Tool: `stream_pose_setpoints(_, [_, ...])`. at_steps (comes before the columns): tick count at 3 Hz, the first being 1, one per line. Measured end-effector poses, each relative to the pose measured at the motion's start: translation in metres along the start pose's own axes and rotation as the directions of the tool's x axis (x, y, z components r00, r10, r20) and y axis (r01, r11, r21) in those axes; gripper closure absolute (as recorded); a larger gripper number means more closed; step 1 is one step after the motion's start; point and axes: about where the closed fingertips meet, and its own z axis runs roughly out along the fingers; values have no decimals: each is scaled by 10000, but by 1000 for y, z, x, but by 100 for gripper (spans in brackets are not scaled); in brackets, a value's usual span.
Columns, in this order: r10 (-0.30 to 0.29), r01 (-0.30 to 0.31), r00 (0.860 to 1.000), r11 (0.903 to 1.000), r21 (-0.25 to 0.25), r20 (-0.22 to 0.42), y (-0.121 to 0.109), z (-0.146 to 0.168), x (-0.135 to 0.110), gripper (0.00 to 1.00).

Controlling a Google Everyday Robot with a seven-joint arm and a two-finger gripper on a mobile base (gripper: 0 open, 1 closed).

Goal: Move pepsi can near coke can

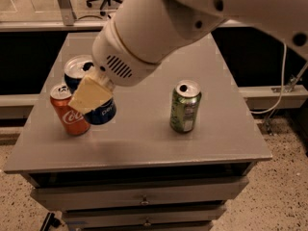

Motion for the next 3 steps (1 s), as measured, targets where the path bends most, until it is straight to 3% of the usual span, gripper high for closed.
stream_pose_setpoints(1, [95, -98, 9999, 9996, -254, -124, -2, 28, 7, 100])
stream_pose_setpoints(3, [212, -227, 9994, 9983, -543, -283, -32, 71, 29, 100])
